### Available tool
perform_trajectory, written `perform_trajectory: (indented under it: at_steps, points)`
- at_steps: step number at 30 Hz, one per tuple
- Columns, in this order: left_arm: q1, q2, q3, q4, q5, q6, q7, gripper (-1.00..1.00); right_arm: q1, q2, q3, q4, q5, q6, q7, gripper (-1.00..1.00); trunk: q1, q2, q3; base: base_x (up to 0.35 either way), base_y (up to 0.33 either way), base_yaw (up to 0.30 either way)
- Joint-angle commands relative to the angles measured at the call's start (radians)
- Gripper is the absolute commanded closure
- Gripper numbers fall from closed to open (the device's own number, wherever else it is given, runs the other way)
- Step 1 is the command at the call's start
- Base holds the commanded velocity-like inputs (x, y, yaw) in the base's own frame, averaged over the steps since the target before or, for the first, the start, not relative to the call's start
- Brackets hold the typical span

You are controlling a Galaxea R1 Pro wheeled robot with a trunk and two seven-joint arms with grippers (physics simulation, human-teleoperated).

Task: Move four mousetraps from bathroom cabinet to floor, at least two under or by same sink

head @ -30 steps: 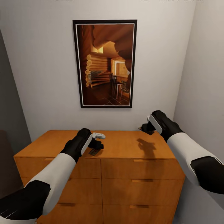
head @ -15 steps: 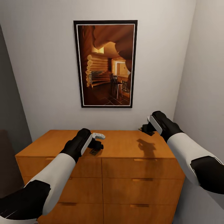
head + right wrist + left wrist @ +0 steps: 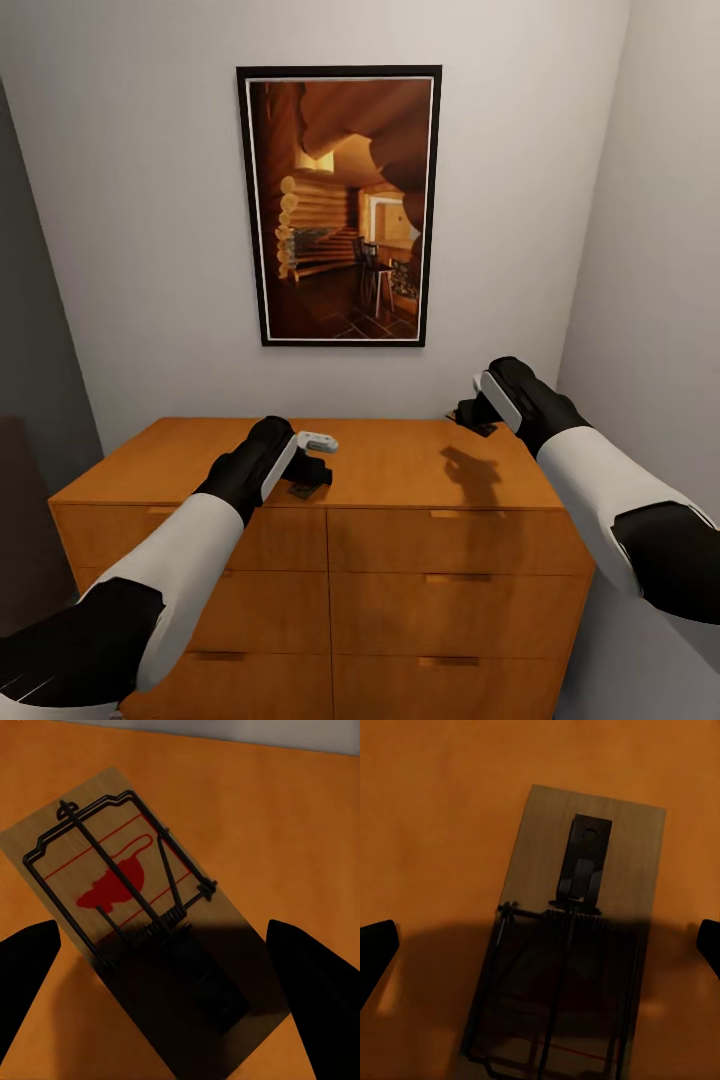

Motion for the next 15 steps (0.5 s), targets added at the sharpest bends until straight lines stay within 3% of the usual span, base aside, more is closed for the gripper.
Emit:
perform_trajectory:
  at_steps: [1, 11, 12, 15]
  points:
    - [0.000, 0.000, -0.003, 0.048, 0.001, 0.004, 0.000, -1.00, -0.001, -0.002, 0.008, -0.001, -0.011, 0.003, -0.008, 1.00, 0.000, -0.001, -0.001, 0.000, 0.000, 0.000]
    - [0.000, 0.000, -0.002, 0.080, 0.001, 0.004, 0.000, -1.00, -0.001, -0.002, 0.008, -0.001, -0.011, 0.003, -0.008, 1.00, 0.000, -0.001, -0.001, 0.000, 0.000, 0.000]
    - [0.000, 0.000, -0.002, 0.082, 0.001, 0.004, 0.000, 1.00, -0.001, -0.002, 0.008, -0.001, -0.011, 0.003, -0.008, 1.00, 0.000, -0.001, -0.001, 0.000, 0.000, 0.000]
    - [0.000, 0.001, -0.003, 0.085, 0.001, 0.004, 0.000, 1.00, -0.001, -0.002, 0.008, -0.001, -0.011, 0.003, -0.008, 1.00, 0.000, -0.001, -0.001, 0.000, 0.000, 0.000]
